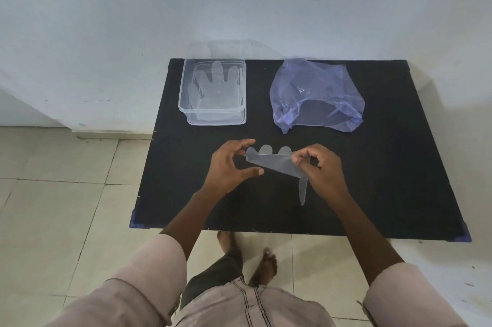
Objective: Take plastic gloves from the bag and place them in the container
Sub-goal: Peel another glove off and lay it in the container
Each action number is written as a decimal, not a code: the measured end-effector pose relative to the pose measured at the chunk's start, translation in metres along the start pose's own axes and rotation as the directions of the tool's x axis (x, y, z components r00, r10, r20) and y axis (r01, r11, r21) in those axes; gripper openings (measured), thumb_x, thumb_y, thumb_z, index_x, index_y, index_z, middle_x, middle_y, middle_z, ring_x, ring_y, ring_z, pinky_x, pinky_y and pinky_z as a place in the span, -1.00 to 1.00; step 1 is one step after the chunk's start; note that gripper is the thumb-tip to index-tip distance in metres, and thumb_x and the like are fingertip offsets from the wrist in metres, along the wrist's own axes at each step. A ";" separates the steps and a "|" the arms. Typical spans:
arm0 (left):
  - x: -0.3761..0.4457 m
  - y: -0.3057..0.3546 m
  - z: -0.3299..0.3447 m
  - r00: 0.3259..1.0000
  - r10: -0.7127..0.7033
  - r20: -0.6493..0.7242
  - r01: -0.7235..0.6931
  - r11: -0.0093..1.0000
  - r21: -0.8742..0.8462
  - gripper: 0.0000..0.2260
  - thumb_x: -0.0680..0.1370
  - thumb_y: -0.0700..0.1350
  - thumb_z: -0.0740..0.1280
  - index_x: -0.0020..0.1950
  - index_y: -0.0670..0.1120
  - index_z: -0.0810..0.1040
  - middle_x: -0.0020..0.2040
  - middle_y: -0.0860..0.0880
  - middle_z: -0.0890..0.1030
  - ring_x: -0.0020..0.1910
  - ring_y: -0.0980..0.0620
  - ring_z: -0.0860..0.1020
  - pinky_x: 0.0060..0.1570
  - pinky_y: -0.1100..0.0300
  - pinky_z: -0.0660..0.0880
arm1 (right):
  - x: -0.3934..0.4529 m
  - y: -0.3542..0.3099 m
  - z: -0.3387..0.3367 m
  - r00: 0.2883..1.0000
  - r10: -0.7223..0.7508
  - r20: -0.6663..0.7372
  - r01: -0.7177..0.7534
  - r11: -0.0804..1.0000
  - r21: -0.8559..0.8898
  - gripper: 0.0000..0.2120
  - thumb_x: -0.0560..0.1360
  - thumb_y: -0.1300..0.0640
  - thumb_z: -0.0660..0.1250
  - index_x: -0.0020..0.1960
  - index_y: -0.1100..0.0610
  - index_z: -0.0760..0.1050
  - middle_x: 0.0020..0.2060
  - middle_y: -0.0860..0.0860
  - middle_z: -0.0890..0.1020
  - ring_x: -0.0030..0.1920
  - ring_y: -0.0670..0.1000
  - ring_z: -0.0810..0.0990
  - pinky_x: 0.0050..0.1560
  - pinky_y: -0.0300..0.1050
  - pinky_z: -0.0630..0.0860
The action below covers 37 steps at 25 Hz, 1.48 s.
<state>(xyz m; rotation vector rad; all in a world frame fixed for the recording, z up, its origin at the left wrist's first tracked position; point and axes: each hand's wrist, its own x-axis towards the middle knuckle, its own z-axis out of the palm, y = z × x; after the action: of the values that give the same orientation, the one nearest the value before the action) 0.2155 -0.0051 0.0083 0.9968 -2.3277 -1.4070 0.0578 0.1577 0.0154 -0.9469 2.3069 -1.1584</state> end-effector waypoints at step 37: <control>0.025 0.055 -0.044 0.968 -0.239 0.075 0.250 0.900 -0.357 -0.64 0.45 -0.09 0.48 0.22 0.04 0.53 0.16 -0.06 0.54 0.10 -0.02 0.57 -0.16 0.09 0.63 | 0.013 -0.078 -0.029 0.990 0.034 0.140 -0.073 0.956 0.285 -0.87 0.51 0.21 0.36 0.00 0.15 0.67 -0.17 0.05 0.71 -0.17 -0.09 0.65 -0.28 -0.35 0.47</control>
<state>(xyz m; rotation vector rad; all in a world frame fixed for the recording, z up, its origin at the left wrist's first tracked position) 0.1963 -0.0352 0.0737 1.1853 -1.9008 -1.8745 0.0616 0.1309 0.0949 -0.8204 1.9766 -1.3226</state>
